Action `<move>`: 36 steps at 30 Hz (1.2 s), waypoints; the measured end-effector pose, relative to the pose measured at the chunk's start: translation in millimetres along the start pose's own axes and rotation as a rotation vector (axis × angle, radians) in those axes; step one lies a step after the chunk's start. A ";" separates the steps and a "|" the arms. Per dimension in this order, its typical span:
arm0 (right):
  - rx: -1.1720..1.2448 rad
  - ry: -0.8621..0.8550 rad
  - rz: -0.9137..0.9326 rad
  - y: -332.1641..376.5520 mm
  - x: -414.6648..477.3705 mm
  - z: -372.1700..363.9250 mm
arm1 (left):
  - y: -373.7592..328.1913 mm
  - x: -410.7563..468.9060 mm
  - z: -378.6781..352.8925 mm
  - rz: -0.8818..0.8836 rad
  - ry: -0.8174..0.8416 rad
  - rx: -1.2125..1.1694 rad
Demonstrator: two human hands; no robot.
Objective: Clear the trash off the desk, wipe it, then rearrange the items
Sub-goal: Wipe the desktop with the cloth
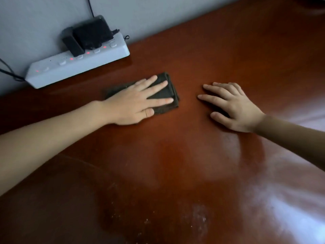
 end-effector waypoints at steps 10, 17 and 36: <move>-0.015 0.008 -0.104 8.4 -1.1 3.8 | -102.6 -105.4 -53.0 -0.254 0.044 0.260; -0.099 0.066 -0.070 44.6 -20.3 -3.2 | 22.1 -97.7 -22.8 0.132 -0.013 0.149; -0.106 0.074 0.169 125.9 -6.3 -16.9 | -31.6 -143.5 -41.8 -0.029 0.036 0.067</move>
Point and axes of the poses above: each hand's wrist, its own x-axis towards the middle knuckle, its own z-axis out of the back of the hand, y = z × x, the point moved 5 cm from there along x, towards the middle knuckle, and after that the axes turned 4 degrees about y, right-handed, at the moved point
